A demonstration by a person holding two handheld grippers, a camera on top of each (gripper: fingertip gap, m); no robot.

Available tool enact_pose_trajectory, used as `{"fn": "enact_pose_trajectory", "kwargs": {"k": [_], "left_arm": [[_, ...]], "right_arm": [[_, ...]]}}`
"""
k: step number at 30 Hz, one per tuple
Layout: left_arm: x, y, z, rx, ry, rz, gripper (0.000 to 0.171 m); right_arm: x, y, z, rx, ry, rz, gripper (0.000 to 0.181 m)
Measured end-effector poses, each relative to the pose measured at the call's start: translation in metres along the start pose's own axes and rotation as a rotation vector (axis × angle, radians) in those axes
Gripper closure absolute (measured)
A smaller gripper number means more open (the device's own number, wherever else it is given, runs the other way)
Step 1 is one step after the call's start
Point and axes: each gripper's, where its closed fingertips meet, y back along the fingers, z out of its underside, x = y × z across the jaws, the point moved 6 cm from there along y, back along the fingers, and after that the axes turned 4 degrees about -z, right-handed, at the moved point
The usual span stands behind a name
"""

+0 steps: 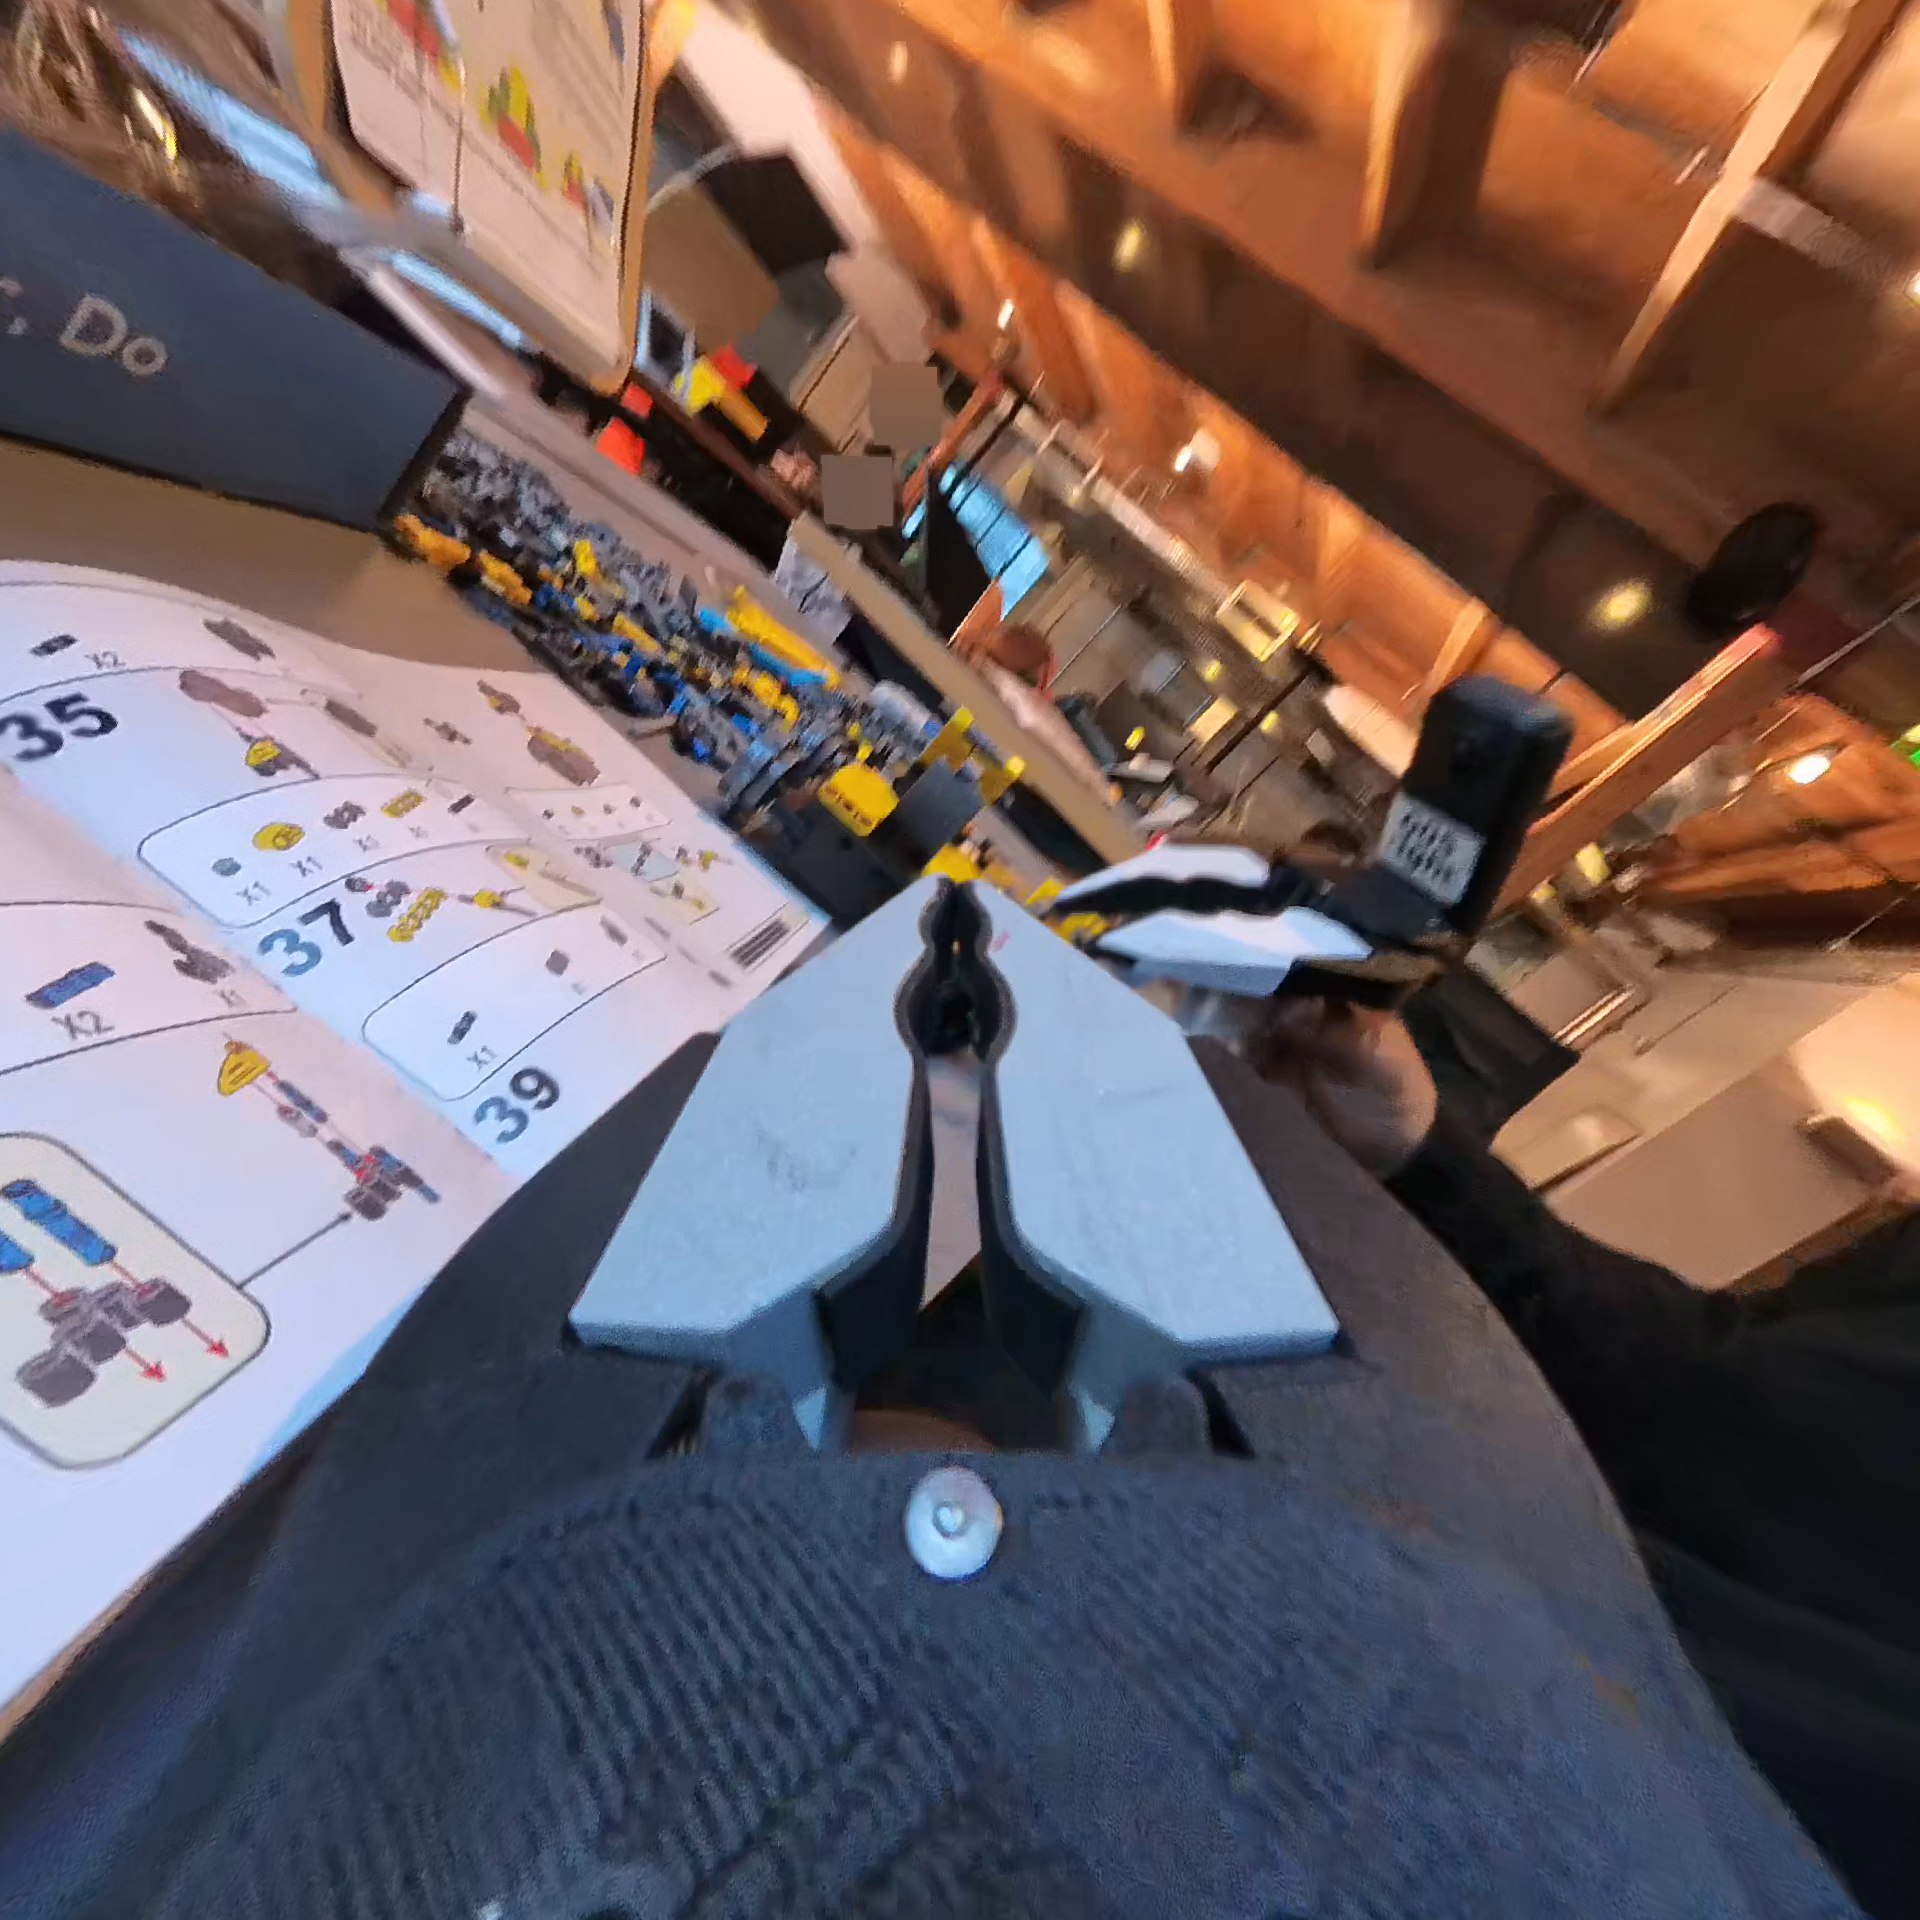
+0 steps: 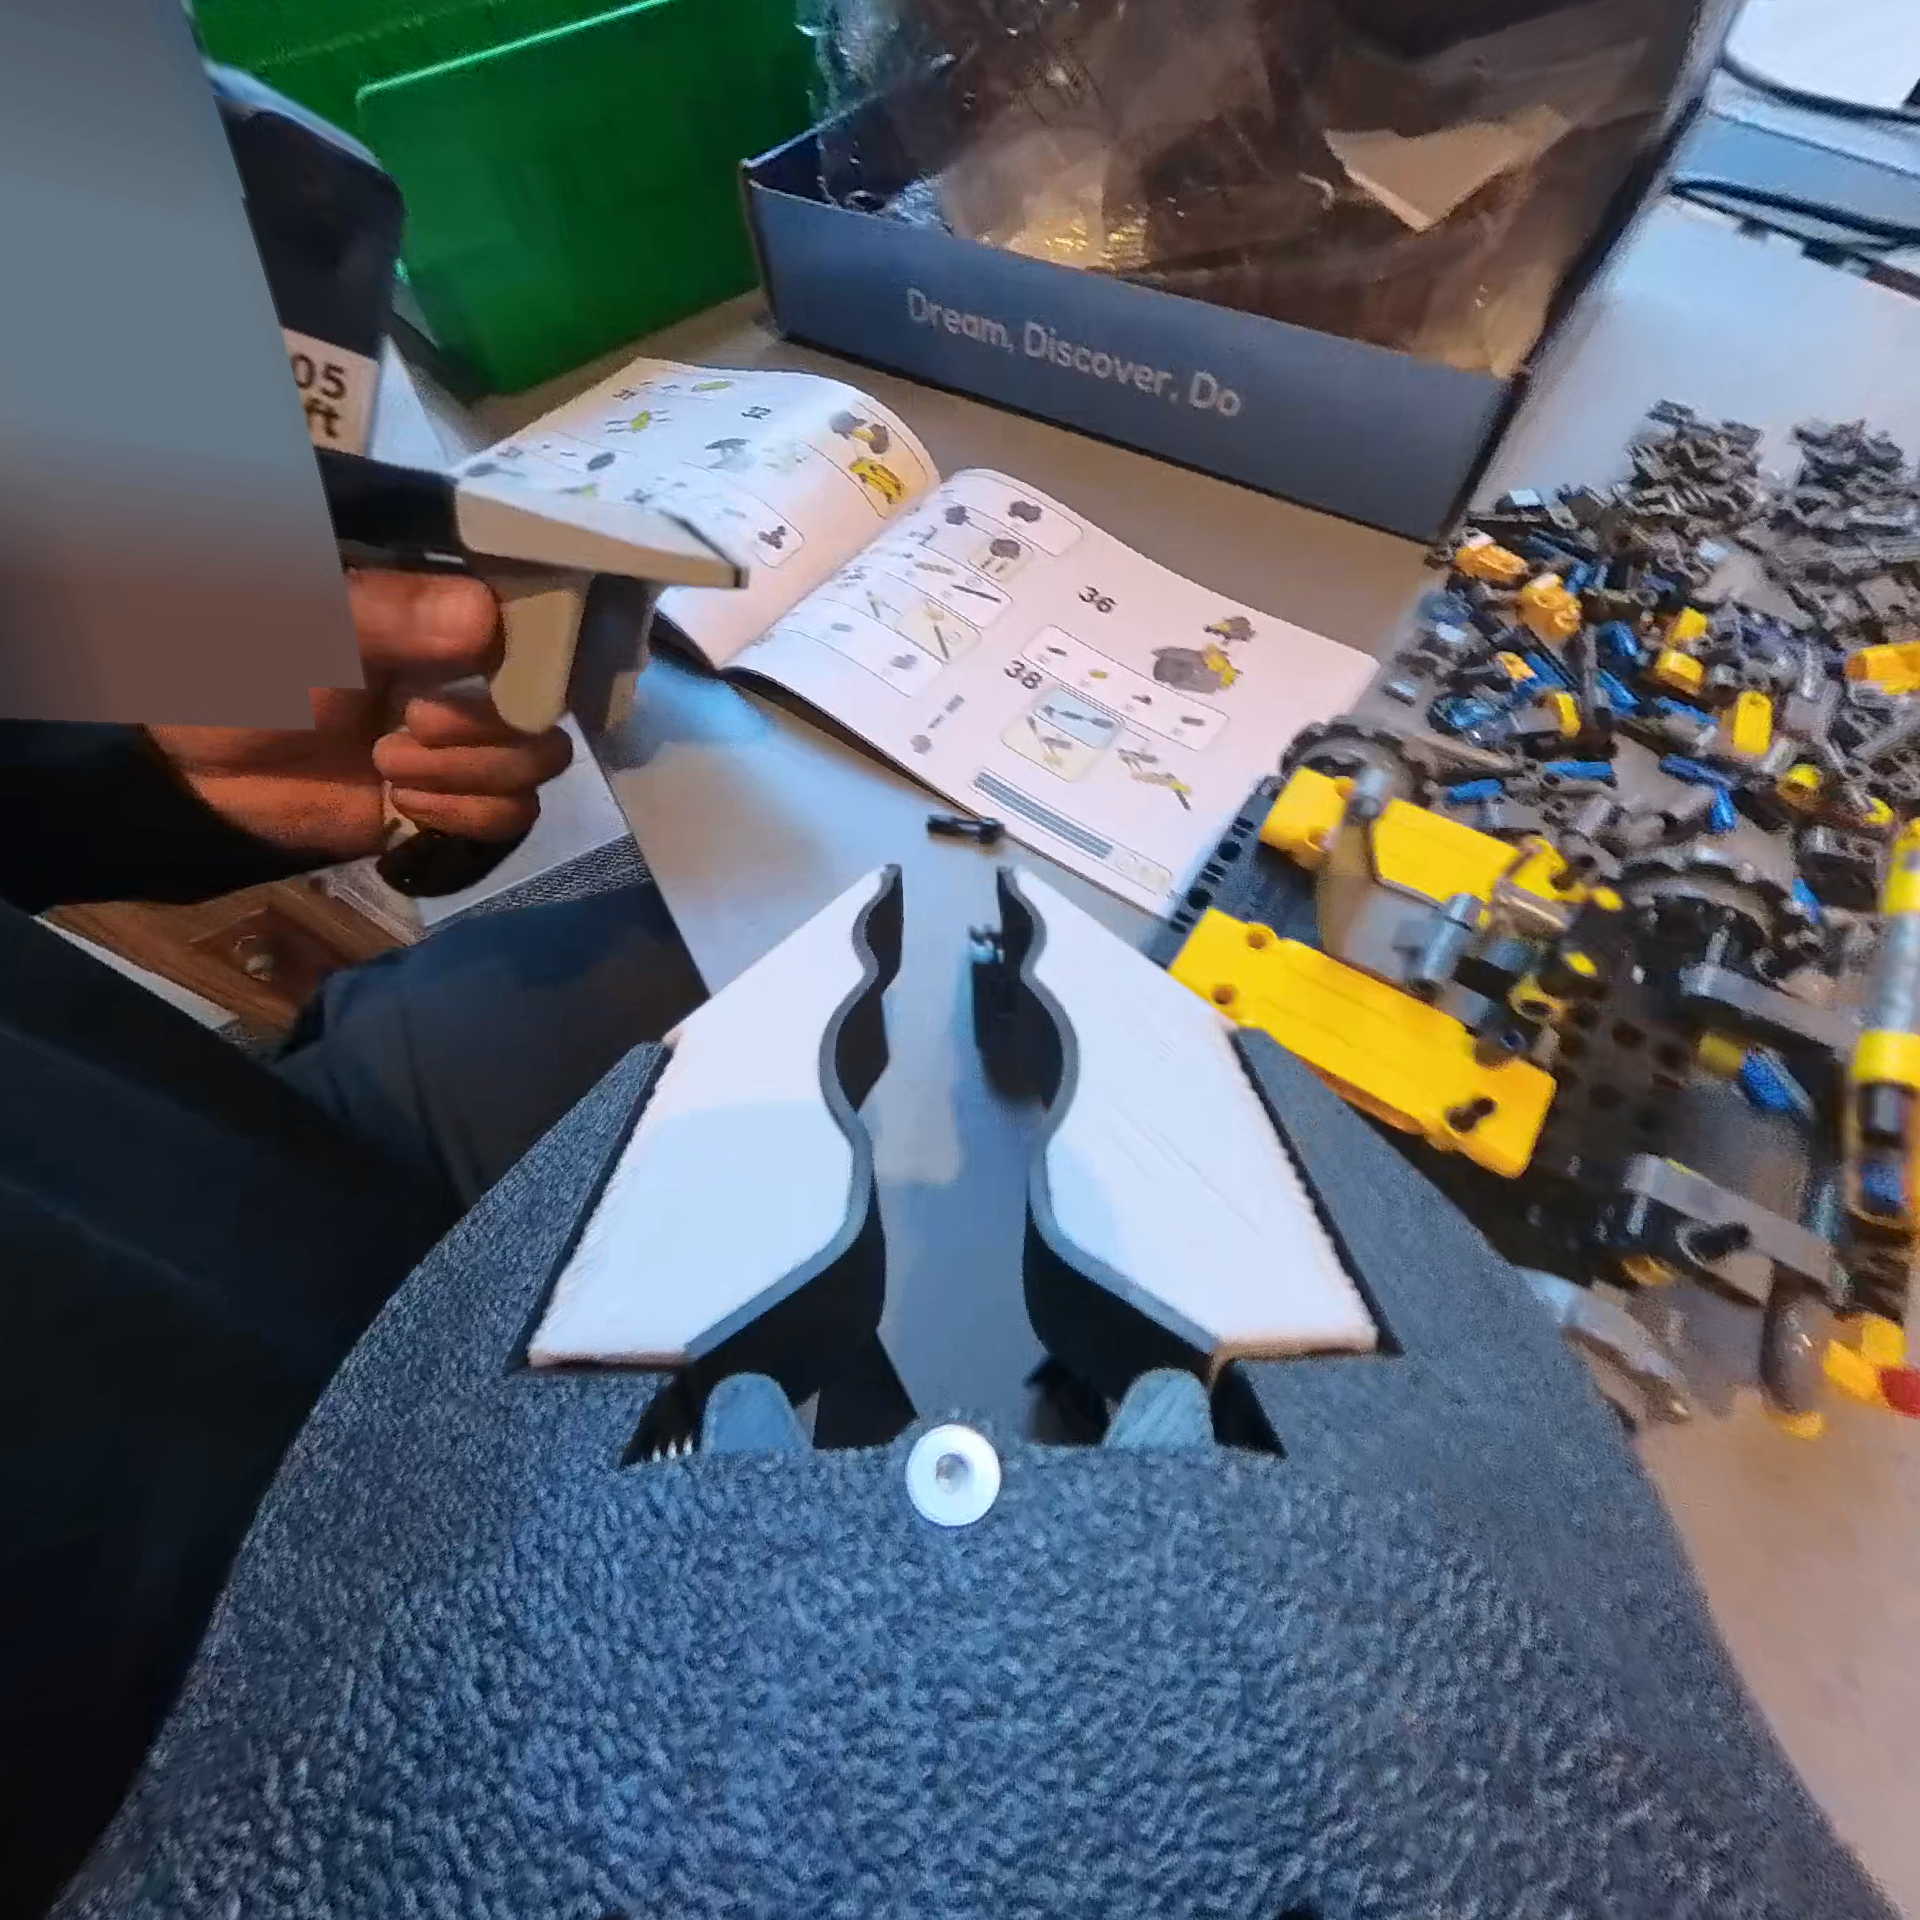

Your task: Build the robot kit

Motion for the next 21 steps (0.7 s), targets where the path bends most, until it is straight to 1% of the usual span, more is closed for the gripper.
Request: {"fn": "enact_pose_trajectory", "kwargs": {"k": [5,7,10,11,14,17,21], "left_arm": [[0.006,-0.012,0.011,-0.178,-0.278,-0.073,0.171],[0.012,-0.013,0.016,-0.2,-0.345,-0.085,0.171],[0.024,-0.001,0.022,-0.204,-0.333,-0.09,0.169],[0.028,0.004,0.027,-0.217,-0.335,-0.085,0.159],[0.034,0.022,0.044,-0.295,-0.385,-0.104,0.145],[0.034,0.041,0.045,-0.29,-0.445,-0.155,0.138],[0.029,0.06,0.048,-0.303,-0.415,-0.161,0.13]], "right_arm": [[0.01,0.009,0.009,-0.017,-0.016,0.028,0.162],[0.008,0.007,0.008,-0.065,0.036,0.029,0.162],[0.002,-0.003,-0.005,-0.188,0.187,0.011,0.162],[-0.001,-0.008,-0.009,-0.233,0.234,0.003,0.163],[-0.006,-0.023,-0.019,-0.328,0.356,-0.014,0.164],[-0.007,-0.04,-0.023,-0.411,0.446,-0.008,0.164],[-0.003,-0.061,-0.027,-0.535,0.551,0.0,0.164]]}}
